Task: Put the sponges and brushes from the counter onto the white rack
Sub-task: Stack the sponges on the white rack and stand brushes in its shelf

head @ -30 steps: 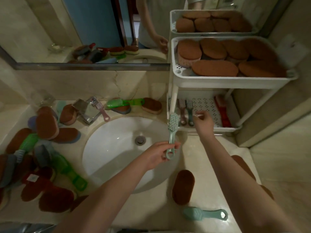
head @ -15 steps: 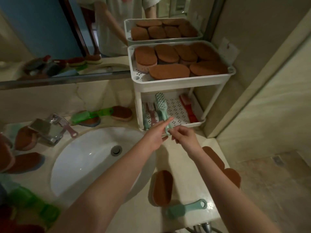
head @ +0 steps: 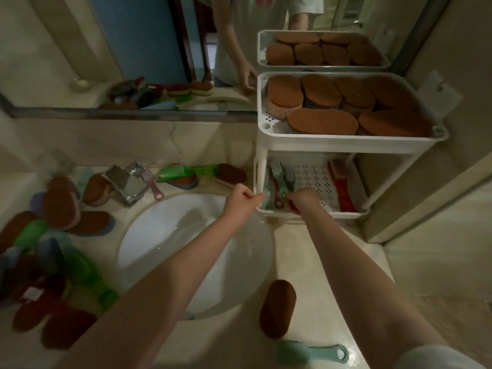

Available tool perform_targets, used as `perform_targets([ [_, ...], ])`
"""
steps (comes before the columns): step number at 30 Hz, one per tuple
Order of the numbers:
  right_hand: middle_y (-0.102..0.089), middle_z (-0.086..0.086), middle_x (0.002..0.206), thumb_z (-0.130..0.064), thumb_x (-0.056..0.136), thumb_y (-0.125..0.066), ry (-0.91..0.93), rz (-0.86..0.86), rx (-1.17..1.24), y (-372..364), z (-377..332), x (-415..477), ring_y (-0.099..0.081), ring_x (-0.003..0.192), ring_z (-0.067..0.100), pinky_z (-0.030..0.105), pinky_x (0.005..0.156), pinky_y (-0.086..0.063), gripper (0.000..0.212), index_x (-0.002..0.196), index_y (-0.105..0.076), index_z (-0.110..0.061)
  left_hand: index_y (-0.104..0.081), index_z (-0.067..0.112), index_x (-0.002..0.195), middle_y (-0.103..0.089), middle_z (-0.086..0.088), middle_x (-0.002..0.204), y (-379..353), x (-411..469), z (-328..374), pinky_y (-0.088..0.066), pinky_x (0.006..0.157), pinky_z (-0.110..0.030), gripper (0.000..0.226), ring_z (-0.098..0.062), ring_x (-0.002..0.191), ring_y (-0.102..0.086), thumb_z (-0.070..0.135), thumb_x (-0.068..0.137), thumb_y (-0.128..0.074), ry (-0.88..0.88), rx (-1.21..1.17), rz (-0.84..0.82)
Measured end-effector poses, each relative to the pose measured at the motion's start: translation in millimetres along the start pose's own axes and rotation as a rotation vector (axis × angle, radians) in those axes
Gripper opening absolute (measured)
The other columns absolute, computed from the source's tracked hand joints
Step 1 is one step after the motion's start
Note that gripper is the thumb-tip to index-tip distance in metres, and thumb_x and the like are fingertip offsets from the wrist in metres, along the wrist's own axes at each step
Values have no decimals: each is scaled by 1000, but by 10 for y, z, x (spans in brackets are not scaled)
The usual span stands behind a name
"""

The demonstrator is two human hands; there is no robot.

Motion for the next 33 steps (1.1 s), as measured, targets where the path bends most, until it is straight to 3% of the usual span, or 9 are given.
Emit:
perform_targets([
  [3,-60,9,63,-13,84,-65,6,-20,-163,-57,-75,15,-56,54,19,31,59,-51,20,66,-58,-8,-49,9,110,-55,-6,95,48,24,119,-48,79,-35,37,-21,87,-57,32,85,-65,-22,-1,15],
  [5,-58,5,59,-14,83,-65,48,-49,-354,-88,-138,12,-54,51,15,25,50,-46,19,66,-57,-10,-49,8,119,-58,-7,100,32,48,162,-47,78,-33,41,-23,91,-59,30,87,-62,-27,17,1],
  [8,-59,5,75,-18,85,-60,123,-13,-611,-86,-236,-17,-59,71,20,25,61,-44,11,85,-63,-8,-57,4,114,-65,-13,105,-15,59,191,-49,78,-34,34,-25,91,-62,27,90,-59,-33,-4,-13],
  [11,-63,8,100,-22,88,-55,159,-19,-751,-138,-258,-34,-61,97,27,32,76,-45,24,105,-63,-7,-58,4,112,-66,-15,107,-38,47,186,-46,69,-30,31,-19,82,-58,27,91,-56,-23,-27,-13],
  [15,-63,9,114,-23,93,-52,190,6,-884,-185,-281,-39,-59,107,27,37,86,-47,27,115,-60,-11,-57,6,113,-64,-13,109,-57,69,160,-43,60,-23,31,-16,80,-57,29,92,-54,6,-19,-20],
  [21,-65,7,102,-35,89,-55,341,54,-843,-177,-309,-75,-62,95,26,34,75,-51,31,115,-59,-19,-47,7,118,-59,-10,112,-120,41,87,-43,60,-23,38,-18,87,-58,31,90,-58,48,-18,-48],
  [25,-65,9,91,-37,91,-54,405,235,-579,146,-293,-303,-61,87,29,28,66,-41,27,100,-61,-12,-46,13,99,-59,-9,102,-172,24,-55,-47,73,-32,26,-25,92,-60,31,88,-61,87,57,-52],
  [29,-66,12,92,-23,91,-54,409,409,-373,531,-18,-599,-61,86,31,28,65,-36,18,100,-60,-9,-41,20,74,-51,2,76,-367,-101,-272,-39,58,-23,25,-13,70,-50,29,88,-60,79,177,-153],
  [33,-66,13,105,-22,88,-57,310,426,-420,716,483,-717,-61,100,33,35,78,-46,25,110,-59,-10,-40,20,69,-43,2,68,-664,-319,-526,-36,62,-29,31,-13,64,-44,34,84,-63,71,356,-320],
])
Point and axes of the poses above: each hand's wrist, its own x-axis towards the middle knuckle, its own y-axis out of the back of the hand, z = x × y, the point moved 9 cm from there along x, towards the middle knuckle
